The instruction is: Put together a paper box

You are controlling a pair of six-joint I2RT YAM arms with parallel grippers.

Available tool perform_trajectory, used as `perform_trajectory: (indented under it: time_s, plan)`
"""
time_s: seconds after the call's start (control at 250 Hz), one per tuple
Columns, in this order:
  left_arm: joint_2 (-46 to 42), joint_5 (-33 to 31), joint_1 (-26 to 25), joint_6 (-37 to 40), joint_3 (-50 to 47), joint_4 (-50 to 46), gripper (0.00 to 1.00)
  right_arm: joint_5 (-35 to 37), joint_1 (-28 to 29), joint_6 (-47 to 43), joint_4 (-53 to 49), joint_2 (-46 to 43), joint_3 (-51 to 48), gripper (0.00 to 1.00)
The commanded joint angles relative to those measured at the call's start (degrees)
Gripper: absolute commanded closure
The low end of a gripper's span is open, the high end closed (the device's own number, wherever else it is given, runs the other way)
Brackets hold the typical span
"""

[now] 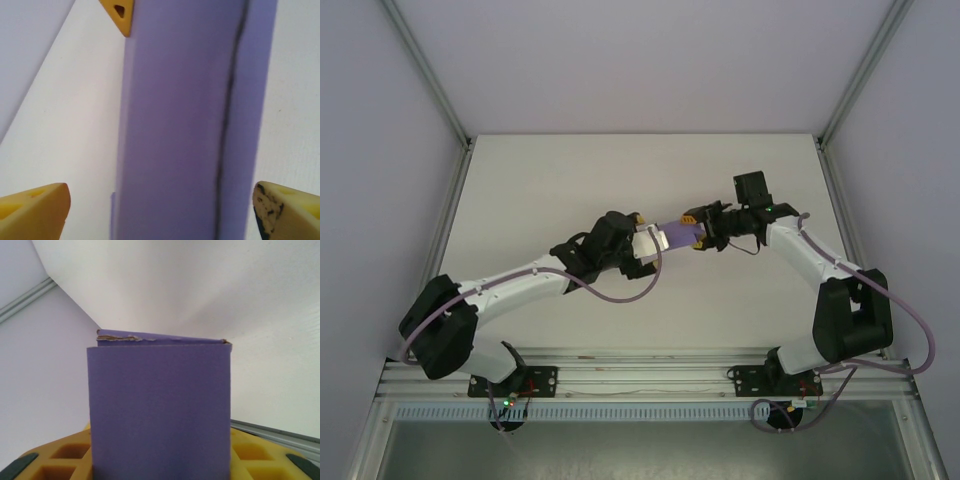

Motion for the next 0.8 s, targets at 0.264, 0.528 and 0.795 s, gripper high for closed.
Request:
perform_trajectory:
  time_s: [0.264, 0.528, 0.795]
  plan:
    - [1.77, -0.92, -0.2, 2.63, 3.92, 0.61, 0.46, -4.47, -0.08, 1.79, 1.55, -0.73, -0.16, 0.56]
    - [2.15, -1.33, -0.19, 3.78, 4.97, -1.81, 0.56, -3.79, -0.05, 1.47, 1.91, -1.79, -0.84, 0.41]
    - [1.86, -1.79, -0.19, 5.86, 6.21, -6.74, 0.62, 0.81, -1.0, -2.02, 2.17, -2.19, -0.39, 0.11]
